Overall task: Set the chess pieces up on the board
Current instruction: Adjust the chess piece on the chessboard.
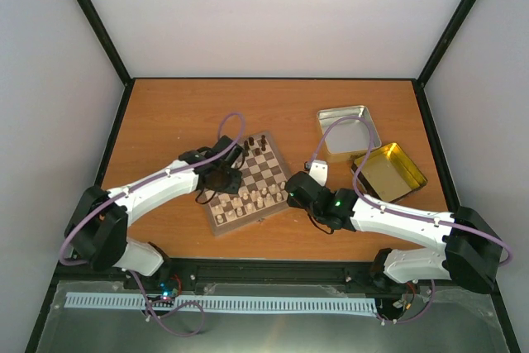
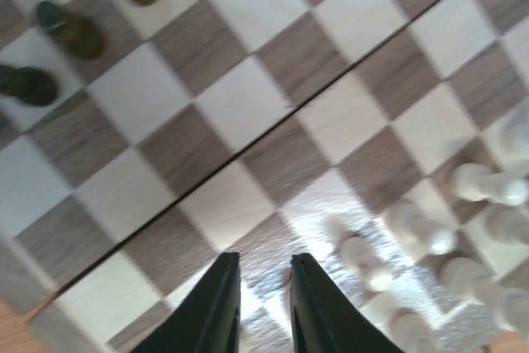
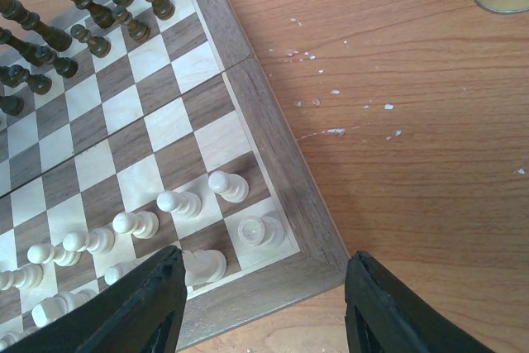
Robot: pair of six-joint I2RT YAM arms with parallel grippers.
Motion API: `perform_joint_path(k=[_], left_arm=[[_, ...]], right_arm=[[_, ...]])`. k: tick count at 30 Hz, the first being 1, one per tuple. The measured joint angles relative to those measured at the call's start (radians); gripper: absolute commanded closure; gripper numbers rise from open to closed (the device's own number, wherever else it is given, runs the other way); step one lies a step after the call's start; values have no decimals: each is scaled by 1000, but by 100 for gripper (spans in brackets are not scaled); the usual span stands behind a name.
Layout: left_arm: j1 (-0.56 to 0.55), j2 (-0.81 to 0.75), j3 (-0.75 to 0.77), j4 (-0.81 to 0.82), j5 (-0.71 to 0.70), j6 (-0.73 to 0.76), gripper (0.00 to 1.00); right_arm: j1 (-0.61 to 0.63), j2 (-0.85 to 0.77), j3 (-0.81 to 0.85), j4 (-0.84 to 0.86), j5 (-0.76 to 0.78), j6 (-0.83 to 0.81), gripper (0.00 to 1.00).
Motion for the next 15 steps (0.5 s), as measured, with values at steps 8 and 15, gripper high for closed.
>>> perform_joint_path(k=[8,15], left_arm=[[60,-27,-58,-61,-26,-13,92],[60,7,-63,-80,-16,-15,92]], right_arm=[[0,0,0,0,0,0,47],[0,0,0,0,0,0,47]])
